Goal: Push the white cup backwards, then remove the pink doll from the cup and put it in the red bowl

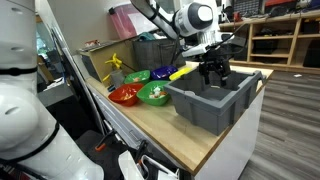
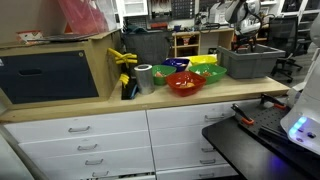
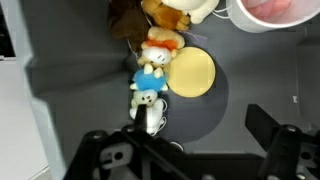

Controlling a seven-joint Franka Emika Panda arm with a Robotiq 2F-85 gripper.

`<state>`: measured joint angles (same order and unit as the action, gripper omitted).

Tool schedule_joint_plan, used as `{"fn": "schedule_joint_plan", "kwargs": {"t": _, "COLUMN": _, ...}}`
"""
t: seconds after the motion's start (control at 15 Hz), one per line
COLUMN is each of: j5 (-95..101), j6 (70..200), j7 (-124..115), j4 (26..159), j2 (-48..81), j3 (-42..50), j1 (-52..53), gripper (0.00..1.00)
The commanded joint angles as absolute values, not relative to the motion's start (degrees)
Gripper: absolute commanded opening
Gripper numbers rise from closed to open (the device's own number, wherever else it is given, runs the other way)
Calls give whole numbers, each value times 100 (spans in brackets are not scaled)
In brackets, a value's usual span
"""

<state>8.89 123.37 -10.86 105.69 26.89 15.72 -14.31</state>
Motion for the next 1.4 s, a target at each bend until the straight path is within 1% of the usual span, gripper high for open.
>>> {"fn": "schedule_joint_plan", "kwargs": {"t": 0.0, "j5": 849, "j6": 12028, "j7": -1265, "j4": 10602, "j2": 2694, "j3": 1564, "j1": -1329, "gripper": 100}}
{"fn": "schedule_joint_plan", "kwargs": {"t": 0.67, "j5": 550, "j6": 11431, "j7": -1207, "j4": 10787, "j2": 2490, "j3": 1337, "j1": -1197, "gripper": 100}}
{"fn": "schedule_joint_plan", "kwargs": {"t": 1.33, "j5": 527, "j6": 10265, "j7": -1091, "j4": 11032, "j2": 2000, "j3": 1373, "j1": -1245, "gripper": 100}}
